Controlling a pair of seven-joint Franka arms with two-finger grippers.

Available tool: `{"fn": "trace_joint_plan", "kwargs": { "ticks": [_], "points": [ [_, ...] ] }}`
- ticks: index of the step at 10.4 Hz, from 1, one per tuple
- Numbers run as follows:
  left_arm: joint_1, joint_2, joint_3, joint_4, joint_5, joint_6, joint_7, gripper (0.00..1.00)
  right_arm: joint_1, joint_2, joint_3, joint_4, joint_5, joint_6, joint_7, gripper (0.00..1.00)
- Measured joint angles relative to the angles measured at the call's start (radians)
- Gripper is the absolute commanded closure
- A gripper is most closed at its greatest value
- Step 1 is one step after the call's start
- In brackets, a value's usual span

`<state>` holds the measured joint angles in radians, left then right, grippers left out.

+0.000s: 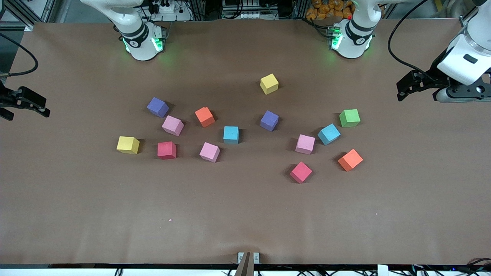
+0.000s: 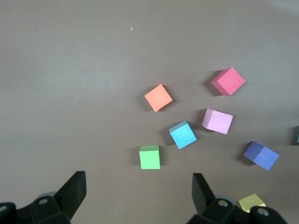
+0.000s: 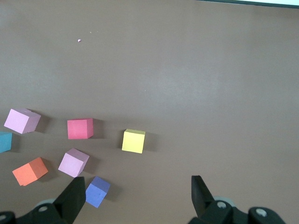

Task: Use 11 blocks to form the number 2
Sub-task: 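Reach the left gripper to a yellow cube while the right gripper reaches a red cube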

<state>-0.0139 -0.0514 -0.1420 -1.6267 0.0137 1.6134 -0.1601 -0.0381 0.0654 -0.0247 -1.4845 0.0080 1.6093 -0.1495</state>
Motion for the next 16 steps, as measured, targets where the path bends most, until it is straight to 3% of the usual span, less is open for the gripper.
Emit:
{"fn": "trace_joint_plan", "kwargs": {
  "ticks": [4,7,11,16],
  "points": [
    [-0.002,0.000,0.000,-0.001,0.000,-0.008,0.016,0.00,0.000,0.000,0.000,0.000,0.000,0.000,0.000,0.00],
    [-0.060,0.001,-0.004,-0.069,-0.002,-0.019,0.026,0.00,-0.001,0.000,0.000,-0.001,0.000,0.000,0.000,0.00],
    [-0.187,0.003,-0.013,-0.183,-0.036,0.058,-0.183,0.00,0.015,0.014,0.004,-0.005,0.001,-0.002,0.001,0.00],
    [-0.348,0.005,-0.021,-0.379,-0.051,0.254,-0.472,0.00,0.098,0.094,0.006,-0.010,0.002,-0.002,0.000,0.00]
  ]
}}
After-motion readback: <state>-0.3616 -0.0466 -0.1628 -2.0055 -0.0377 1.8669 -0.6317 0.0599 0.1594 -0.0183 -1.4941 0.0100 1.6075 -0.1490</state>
